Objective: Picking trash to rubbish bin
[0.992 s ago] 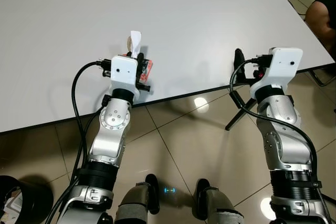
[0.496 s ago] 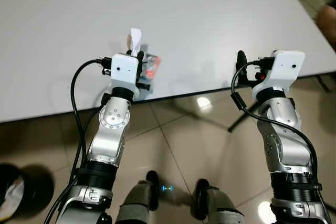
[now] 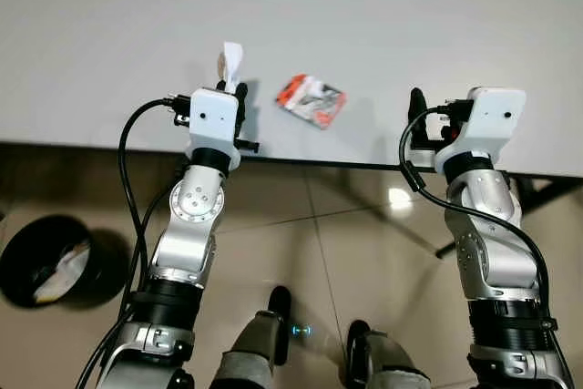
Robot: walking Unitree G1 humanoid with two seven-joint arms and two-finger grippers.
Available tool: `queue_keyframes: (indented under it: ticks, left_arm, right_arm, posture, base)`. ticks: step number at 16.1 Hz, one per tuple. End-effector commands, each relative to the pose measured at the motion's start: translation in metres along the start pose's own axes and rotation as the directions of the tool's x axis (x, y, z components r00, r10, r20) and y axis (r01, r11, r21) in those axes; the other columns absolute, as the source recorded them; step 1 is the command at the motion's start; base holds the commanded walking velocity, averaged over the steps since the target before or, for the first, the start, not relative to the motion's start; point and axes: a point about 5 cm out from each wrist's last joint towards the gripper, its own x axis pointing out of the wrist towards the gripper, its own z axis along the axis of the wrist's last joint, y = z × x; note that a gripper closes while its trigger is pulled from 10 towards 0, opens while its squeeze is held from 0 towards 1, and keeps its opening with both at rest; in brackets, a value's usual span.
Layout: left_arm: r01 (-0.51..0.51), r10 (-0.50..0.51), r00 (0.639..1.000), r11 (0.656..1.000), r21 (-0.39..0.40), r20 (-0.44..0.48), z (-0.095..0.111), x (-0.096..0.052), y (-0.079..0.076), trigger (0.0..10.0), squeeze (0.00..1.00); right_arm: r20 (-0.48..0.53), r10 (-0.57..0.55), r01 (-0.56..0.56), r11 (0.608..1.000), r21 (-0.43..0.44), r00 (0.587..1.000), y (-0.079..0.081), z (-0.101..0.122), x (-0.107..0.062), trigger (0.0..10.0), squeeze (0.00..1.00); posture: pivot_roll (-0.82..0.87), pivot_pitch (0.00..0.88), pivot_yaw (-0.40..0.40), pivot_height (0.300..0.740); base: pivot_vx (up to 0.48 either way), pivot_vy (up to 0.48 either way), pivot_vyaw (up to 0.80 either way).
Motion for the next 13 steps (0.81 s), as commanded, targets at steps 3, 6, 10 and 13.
queue_keyframes:
  ticks: [3, 6, 10, 13]
  left_arm:
    - [-0.006, 0.006, 1.000, 1.000, 0.012, 0.006, 0.0026, -0.0004, 0.0008, 10.0, 0.00]
    - [-0.007, 0.007, 1.000, 1.000, 0.013, 0.012, 0.0047, 0.0002, 0.0012, 10.0, 0.00]
    - [-0.005, 0.005, 1.000, 1.000, 0.013, 0.021, 0.0070, 0.0005, 0.0011, 10.0, 0.00]
    - [-0.004, 0.004, 1.000, 1.000, 0.012, 0.025, 0.0089, 0.0011, 0.0014, 10.0, 0.00]
  right_arm:
    - [-0.003, -0.006, 0.006, 1.000, 0.002, 1.000, -0.0014, -0.0035, -0.0032, 10.0, 0.00]
    - [-0.008, 0.001, -0.001, 1.000, 0.005, 1.000, 0.0000, -0.0045, -0.0036, 10.0, 0.00]
    - [-0.012, 0.006, -0.006, 1.000, 0.010, 1.000, 0.0018, -0.0059, -0.0052, 10.0, 0.00]
    - [-0.018, 0.009, -0.009, 1.000, 0.015, 1.000, 0.0037, -0.0078, -0.0072, 10.0, 0.00]
  posture:
    - [0.03, 0.296, 0.059, 0.740]
    - [0.04, 0.296, 0.061, 0.740]
    - [0.04, 0.295, 0.067, 0.740]
    - [0.04, 0.299, 0.075, 0.740]
  base:
    - [0.000, 0.000, 0.80]
    - [0.000, 0.000, 0.80]
    - [0.000, 0.000, 0.80]
    - [0.000, 0.000, 0.80]
